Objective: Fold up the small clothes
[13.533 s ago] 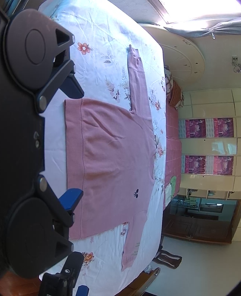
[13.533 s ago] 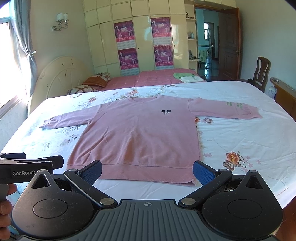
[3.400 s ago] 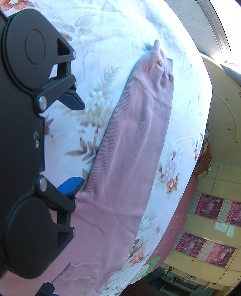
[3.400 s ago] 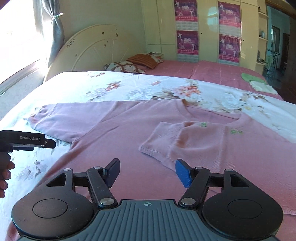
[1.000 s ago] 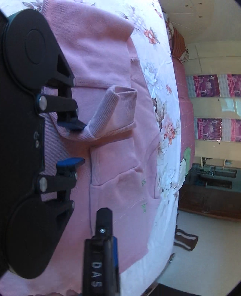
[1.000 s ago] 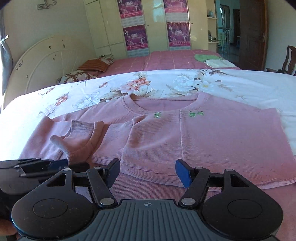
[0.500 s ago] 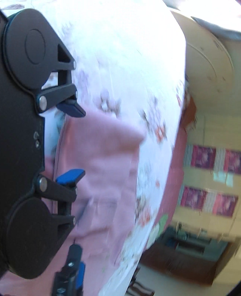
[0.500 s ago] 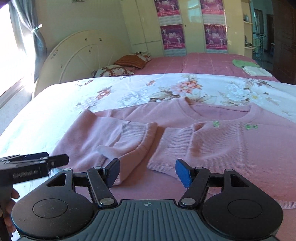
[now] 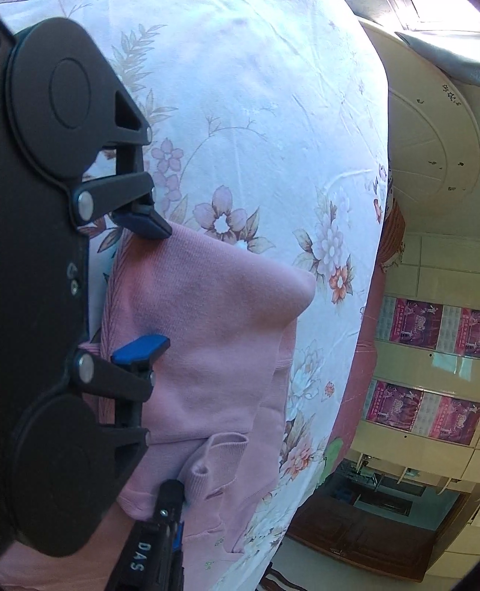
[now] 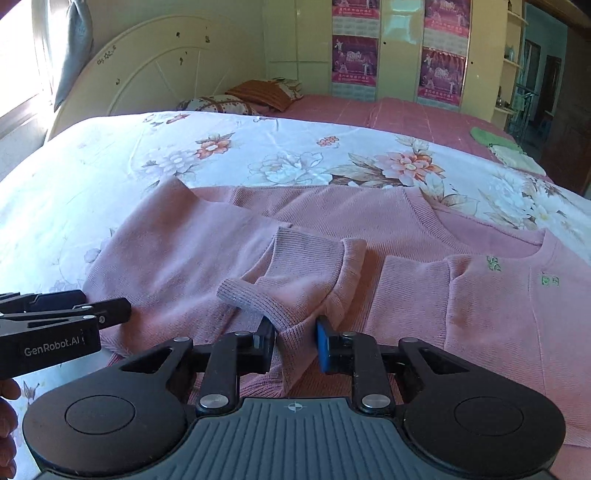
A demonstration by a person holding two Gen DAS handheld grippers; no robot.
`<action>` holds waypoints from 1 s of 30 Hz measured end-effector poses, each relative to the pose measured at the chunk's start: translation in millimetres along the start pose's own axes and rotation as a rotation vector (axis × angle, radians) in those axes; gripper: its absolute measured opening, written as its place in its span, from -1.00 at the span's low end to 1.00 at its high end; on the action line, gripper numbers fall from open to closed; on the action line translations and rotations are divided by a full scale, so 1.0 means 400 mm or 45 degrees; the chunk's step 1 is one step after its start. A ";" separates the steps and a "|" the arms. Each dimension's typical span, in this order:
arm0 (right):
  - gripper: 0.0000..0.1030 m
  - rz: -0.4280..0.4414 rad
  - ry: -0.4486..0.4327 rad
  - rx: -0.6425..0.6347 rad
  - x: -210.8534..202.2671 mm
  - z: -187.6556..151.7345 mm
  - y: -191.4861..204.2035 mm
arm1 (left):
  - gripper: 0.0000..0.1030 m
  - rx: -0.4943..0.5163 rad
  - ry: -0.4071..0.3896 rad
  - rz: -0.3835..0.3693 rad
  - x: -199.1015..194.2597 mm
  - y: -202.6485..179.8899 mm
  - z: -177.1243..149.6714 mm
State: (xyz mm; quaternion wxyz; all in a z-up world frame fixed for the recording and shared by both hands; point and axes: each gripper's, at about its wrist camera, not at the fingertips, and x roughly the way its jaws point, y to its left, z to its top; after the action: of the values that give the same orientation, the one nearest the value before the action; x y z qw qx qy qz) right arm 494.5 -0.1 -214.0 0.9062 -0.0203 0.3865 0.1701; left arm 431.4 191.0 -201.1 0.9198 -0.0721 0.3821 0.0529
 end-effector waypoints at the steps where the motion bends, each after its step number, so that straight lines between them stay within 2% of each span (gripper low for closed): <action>1: -0.75 -0.001 -0.035 0.015 -0.016 0.006 -0.008 | 0.12 -0.002 -0.008 0.004 -0.004 -0.002 0.001; 5: -0.77 -0.012 -0.145 0.061 -0.089 0.045 -0.059 | 0.17 -0.002 -0.049 -0.004 -0.017 -0.024 0.006; 11: -0.77 -0.144 -0.248 0.124 -0.189 0.070 -0.195 | 0.19 0.003 -0.043 -0.064 -0.023 -0.096 0.002; 13: -0.77 -0.181 -0.228 0.162 -0.207 0.046 -0.252 | 0.21 0.035 -0.022 -0.076 -0.015 -0.126 -0.008; 15: -0.77 -0.175 -0.157 0.276 -0.203 0.003 -0.326 | 0.22 0.061 0.040 -0.071 0.011 -0.151 -0.022; 18: -0.77 -0.163 -0.054 0.422 -0.185 -0.066 -0.404 | 0.26 0.103 0.023 -0.024 0.023 -0.168 -0.044; 21: -0.76 -0.150 -0.025 0.460 -0.185 -0.100 -0.431 | 0.26 0.099 0.030 -0.028 0.024 -0.163 -0.041; 25: -0.75 -0.143 -0.023 0.474 -0.203 -0.103 -0.453 | 0.26 0.117 0.039 -0.021 0.025 -0.166 -0.036; 26: -0.70 -0.140 -0.024 0.483 -0.203 -0.103 -0.457 | 0.27 0.118 0.039 -0.018 0.025 -0.167 -0.036; 29: -0.13 -0.122 -0.033 0.512 -0.209 -0.104 -0.469 | 0.27 0.115 0.043 -0.009 0.026 -0.170 -0.034; 30: -0.11 -0.114 -0.031 0.513 -0.209 -0.106 -0.473 | 0.28 0.117 0.045 -0.009 0.027 -0.171 -0.032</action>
State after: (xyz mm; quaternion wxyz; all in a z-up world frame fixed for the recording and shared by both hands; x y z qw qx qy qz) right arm 472.6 -209.9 -202.5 0.9031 0.1463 0.4006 0.0492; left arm 440.4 122.1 -211.4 0.9154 -0.0321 0.4000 0.0308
